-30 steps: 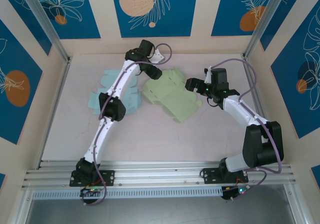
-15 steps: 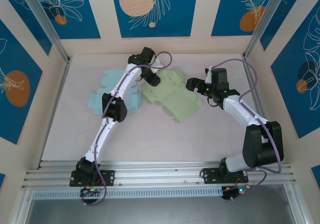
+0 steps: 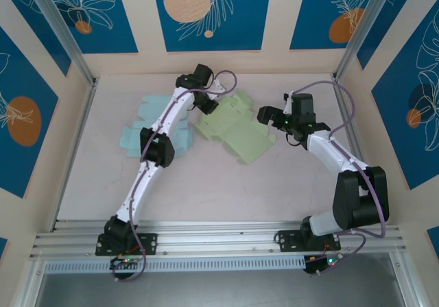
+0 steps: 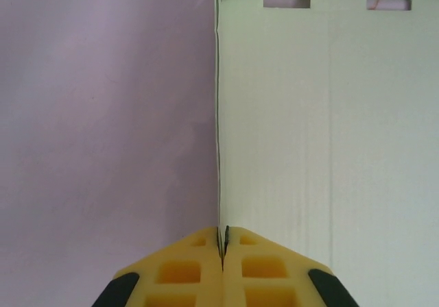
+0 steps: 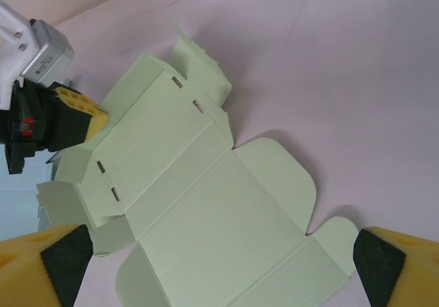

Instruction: Fold the paper box

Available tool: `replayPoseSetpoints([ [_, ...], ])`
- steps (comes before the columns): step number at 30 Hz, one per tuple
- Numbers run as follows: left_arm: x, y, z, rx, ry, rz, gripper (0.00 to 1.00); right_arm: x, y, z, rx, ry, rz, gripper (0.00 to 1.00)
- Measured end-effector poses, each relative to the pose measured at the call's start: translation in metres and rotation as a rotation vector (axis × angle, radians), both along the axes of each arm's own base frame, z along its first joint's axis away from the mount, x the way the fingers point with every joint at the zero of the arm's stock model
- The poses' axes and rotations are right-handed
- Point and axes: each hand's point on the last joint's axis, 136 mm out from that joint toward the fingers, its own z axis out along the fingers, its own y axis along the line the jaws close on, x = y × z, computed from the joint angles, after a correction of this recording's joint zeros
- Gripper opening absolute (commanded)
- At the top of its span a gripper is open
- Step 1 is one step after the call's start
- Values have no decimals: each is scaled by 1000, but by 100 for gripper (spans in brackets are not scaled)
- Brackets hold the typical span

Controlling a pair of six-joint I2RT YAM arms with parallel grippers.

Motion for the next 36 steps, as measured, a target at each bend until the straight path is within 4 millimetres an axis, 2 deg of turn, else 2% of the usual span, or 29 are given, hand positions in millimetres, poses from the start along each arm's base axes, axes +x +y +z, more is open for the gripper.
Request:
replayPoseSetpoints([
  [2,-2,-6,4,-2,-14,-35,0,-1,-5,-2,7,7,-11,99],
  [5,-6,-12,21,-14,-42,-95,0,-4,-14,-3,36,17,-31,100],
  [12,-29,-38,107,-37,-213,-270,0,-11,-40,-5,150,43,-76,100],
  [15,-46,-50,121,-17,-268,-344,0,-15,-45,-10,191,66,-86,100],
  [17,-59,-55,117,9,-289,-388,0,-15,-47,-11,211,72,-83,100],
  [20,-78,-55,97,58,-296,-437,0,-13,-47,-13,244,77,-75,100],
  [24,-101,-55,70,125,-328,-507,0,-11,-42,-19,297,80,-48,85],
  [27,-117,-55,60,168,-380,-555,0,-12,-37,-27,336,89,-26,76],
  [30,-126,-57,58,190,-450,-585,0,-14,-32,-36,364,100,-11,65],
  [36,-135,-63,66,217,-641,-621,0,-24,-25,-55,405,126,5,61],
])
